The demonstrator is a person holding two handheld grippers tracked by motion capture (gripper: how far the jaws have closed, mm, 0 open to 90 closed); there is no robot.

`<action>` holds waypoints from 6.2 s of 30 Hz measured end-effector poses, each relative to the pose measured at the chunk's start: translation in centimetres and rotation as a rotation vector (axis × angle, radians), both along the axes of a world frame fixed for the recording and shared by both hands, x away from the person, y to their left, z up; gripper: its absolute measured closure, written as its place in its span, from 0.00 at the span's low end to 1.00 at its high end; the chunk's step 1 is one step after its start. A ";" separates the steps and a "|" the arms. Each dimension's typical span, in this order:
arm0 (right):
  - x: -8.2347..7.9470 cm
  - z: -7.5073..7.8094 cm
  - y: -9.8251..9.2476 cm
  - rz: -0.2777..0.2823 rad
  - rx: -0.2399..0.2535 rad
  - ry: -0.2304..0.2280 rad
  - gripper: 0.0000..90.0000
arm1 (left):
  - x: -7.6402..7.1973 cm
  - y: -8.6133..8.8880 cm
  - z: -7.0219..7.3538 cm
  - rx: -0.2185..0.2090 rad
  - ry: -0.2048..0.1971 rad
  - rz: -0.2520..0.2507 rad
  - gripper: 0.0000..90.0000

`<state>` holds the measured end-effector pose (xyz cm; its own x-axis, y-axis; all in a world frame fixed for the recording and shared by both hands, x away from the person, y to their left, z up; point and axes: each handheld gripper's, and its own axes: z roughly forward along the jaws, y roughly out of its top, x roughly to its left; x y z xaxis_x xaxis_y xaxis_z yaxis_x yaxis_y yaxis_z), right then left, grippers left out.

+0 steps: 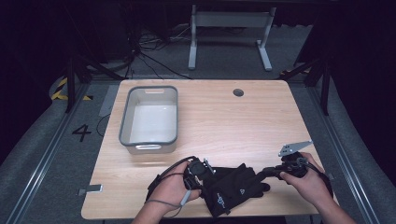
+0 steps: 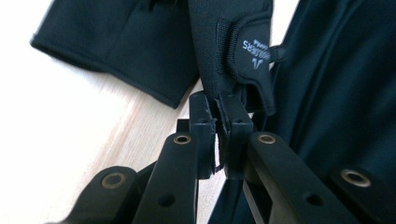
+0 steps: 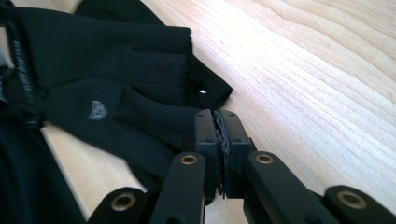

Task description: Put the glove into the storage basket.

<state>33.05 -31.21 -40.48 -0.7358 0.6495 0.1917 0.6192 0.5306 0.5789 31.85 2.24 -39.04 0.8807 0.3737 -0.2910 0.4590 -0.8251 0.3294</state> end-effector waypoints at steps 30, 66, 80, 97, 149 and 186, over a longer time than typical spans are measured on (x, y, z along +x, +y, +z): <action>-4.4 1.3 -0.8 -0.081 0.049 0.022 0.98 | 3.2 -0.1 2.6 0.019 -0.088 0.062 0.95; -3.0 -0.3 -1.5 -0.131 -0.055 -0.093 0.80 | 4.7 -2.0 1.5 -0.029 -0.202 0.140 0.73; -1.3 -1.3 -3.6 -0.159 -0.019 -0.098 0.72 | 3.2 -5.5 1.4 -0.078 -0.223 0.005 0.62; -1.3 -1.3 -3.9 -0.157 0.004 -0.083 0.72 | 3.2 -9.0 -2.4 -0.068 -0.188 -0.085 0.50; -0.7 -1.9 -4.4 -0.148 0.070 -0.064 0.69 | 4.9 -5.3 1.3 -0.097 -0.127 0.124 0.77; 2.3 -3.4 -2.5 -0.086 0.043 -0.042 0.68 | 9.0 6.3 9.2 -0.138 -0.254 0.529 0.77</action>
